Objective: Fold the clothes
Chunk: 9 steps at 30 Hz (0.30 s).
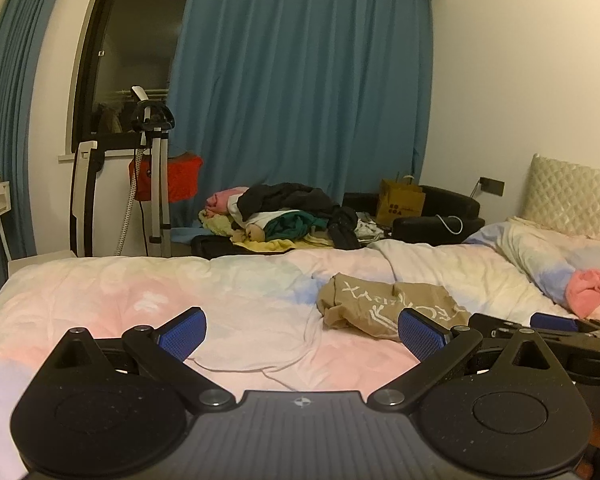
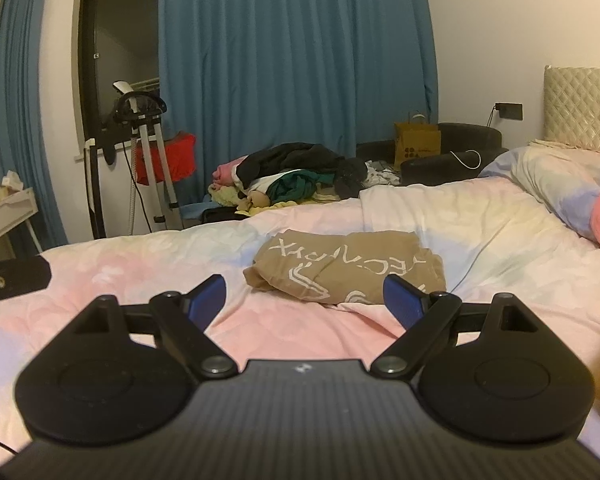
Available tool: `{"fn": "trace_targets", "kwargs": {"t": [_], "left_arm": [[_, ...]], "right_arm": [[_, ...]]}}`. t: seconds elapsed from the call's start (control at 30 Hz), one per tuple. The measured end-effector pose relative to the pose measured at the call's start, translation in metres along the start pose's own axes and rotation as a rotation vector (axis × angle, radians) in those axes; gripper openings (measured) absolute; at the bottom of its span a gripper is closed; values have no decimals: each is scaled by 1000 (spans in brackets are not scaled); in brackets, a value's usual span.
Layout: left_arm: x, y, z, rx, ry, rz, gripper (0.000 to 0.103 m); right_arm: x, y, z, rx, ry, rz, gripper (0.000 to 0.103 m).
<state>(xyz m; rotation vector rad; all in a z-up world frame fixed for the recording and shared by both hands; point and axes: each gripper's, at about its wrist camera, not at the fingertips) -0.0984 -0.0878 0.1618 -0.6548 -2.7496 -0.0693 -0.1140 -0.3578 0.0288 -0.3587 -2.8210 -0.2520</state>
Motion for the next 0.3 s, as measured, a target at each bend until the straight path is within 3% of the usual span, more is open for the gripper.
{"fn": "trace_targets", "kwargs": {"t": [0.3], "left_arm": [[0, 0, 2, -1, 13, -21, 103]], "right_arm": [[1, -1, -1, -16, 8, 6, 87]]}}
Point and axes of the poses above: each gripper's, at about its wrist camera, not at the fingertips, and x roughly against the way its jaws point, y to its left, z to its underside, and after that the axes turned 4 degrees about -z, right-handed
